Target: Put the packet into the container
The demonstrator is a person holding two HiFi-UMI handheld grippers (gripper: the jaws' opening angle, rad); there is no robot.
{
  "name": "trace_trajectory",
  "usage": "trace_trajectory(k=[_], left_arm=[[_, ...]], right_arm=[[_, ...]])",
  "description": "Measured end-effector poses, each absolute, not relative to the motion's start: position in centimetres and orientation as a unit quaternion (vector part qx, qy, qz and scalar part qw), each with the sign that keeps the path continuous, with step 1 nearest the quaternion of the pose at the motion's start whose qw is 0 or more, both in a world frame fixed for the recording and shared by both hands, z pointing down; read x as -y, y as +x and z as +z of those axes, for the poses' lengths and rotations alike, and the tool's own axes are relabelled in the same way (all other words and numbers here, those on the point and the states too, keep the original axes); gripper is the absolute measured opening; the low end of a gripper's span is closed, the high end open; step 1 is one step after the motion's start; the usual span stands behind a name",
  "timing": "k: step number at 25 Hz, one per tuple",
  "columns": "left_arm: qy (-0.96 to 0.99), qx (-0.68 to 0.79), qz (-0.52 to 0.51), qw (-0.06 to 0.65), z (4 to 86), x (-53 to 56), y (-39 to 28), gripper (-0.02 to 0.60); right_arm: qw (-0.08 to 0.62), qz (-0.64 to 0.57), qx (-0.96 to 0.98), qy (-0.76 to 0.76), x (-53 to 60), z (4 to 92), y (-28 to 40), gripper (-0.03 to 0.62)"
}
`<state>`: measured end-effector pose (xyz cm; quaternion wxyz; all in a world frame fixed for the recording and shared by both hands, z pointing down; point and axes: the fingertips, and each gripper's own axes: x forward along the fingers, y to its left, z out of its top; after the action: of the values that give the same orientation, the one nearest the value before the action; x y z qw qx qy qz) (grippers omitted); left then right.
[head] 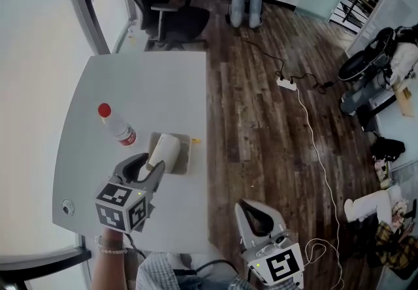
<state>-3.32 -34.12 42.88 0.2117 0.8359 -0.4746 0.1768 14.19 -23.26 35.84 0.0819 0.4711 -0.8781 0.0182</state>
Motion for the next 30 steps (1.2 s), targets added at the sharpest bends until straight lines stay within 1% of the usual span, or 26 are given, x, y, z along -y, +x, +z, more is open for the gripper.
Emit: trace_trajectory(k=[3,5,7,12,17,23,30], left_arm=[[0.834,0.485,0.153,0.215,41.4,33.6,-4.4,0.147],[0.829,0.498,0.141,0.212,40.1,33.0,-5.4,0.104],[0.827,0.507,0.129,0.204,38.7,32.3,-6.2,0.093],[0.826,0.521,0.111,0.183,35.6,30.5,-8.0,0.031],[0.828,0.524,0.102,0.170,32.6,28.1,-8.8,0.006],[0.828,0.537,0.065,0.148,30.5,25.8,-10.5,0.003],[0.831,0.535,0.024,0.152,29.3,22.6,-12.3,0.005]], right_arm=[[0.079,0.013,0.879,0.469,22.9,35.2,13.6,-0.002],[0.082,-0.001,0.878,0.472,22.7,34.9,13.4,-0.002],[0.086,-0.010,0.877,0.473,22.5,34.6,13.2,-0.002],[0.081,-0.018,0.877,0.474,22.2,33.7,12.4,-0.002],[0.073,-0.028,0.879,0.471,21.7,32.8,11.3,-0.002],[0.063,-0.043,0.880,0.469,21.1,31.3,9.8,-0.002],[0.049,-0.075,0.890,0.448,19.9,28.5,7.7,-0.002]])
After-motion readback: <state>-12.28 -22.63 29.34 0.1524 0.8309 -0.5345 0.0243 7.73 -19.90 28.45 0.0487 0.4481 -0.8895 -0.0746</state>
